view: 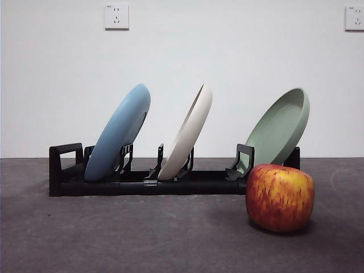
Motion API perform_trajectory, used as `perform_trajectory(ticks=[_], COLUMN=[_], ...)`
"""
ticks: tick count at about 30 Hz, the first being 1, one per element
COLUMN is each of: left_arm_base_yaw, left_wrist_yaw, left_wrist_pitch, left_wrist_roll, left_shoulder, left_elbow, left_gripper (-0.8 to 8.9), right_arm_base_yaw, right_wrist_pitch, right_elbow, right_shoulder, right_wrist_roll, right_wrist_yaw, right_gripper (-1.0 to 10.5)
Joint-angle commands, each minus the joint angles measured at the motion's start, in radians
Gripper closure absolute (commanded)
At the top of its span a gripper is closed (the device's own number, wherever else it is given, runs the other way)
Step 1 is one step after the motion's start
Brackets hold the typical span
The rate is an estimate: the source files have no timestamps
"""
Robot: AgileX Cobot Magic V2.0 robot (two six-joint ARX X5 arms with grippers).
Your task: Take the blue plate from the plate rack,put the plate on the table,take the apple from the table,put the apple in the plate
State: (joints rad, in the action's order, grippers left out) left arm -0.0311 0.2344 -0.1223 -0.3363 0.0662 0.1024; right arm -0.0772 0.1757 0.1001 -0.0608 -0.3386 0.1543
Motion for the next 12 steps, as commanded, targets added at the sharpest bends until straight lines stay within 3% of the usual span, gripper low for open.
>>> perform_trajectory(ticks=[1,7,12], left_arm_base_yaw=[-0.002,-0.002,-0.002], left_wrist_yaw=[0.016,0.079,0.215], left_wrist_pitch=[-0.005,-0.029,-0.052], left_wrist_roll=[-0.054,-0.04,0.061], left_shoulder=[0.049,0.24,0.452], left_elbow=[0.072,0.257,0.435], left_gripper=[8.19,8.19,8.19], right_arm_base_yaw=[0.002,0.002,0.002], right_wrist_pitch=[-0.018,0.028,0.16], right_elbow=[0.078,0.286,0.507], right_shoulder=[-0.035,-0.192,-0.372], right_wrist_roll=[-0.031,-0.031,-0.005], right_wrist_yaw=[-0.005,0.004,0.01], right_gripper=[9.6,9.6,9.6])
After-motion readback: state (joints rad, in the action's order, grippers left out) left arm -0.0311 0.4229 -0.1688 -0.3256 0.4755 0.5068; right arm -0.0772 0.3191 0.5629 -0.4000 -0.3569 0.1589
